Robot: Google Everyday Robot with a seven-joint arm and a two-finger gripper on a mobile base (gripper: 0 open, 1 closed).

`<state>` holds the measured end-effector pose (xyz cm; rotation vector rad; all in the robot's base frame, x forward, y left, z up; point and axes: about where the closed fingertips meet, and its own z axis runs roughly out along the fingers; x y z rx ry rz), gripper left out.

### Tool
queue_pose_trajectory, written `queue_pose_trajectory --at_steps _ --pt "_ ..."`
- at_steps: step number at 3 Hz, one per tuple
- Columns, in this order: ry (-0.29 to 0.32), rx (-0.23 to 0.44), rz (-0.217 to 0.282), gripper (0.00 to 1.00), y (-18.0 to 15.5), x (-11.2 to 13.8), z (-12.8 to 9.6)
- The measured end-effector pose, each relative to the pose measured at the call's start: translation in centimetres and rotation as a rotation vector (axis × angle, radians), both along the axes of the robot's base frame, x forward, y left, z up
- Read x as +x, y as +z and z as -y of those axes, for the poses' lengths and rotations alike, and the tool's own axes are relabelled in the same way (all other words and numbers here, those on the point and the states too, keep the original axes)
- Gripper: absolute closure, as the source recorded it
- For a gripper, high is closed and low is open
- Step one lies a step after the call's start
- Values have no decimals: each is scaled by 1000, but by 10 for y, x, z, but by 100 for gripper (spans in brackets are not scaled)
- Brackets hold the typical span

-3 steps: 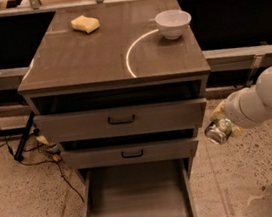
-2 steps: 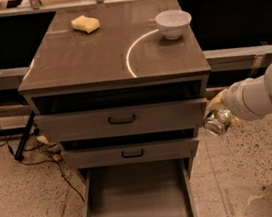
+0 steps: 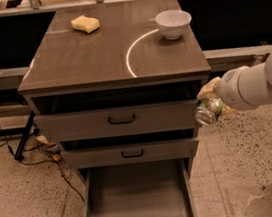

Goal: Pick green can from bottom drawer and place on counter

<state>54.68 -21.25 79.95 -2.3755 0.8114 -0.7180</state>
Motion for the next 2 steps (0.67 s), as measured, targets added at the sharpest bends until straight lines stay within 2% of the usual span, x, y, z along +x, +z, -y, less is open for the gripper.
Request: queue_pose_trajectory --at_steps 1,2 --pt "24 14 30 100 5 3 -12" --pt "85 32 153 100 45 22 -47"
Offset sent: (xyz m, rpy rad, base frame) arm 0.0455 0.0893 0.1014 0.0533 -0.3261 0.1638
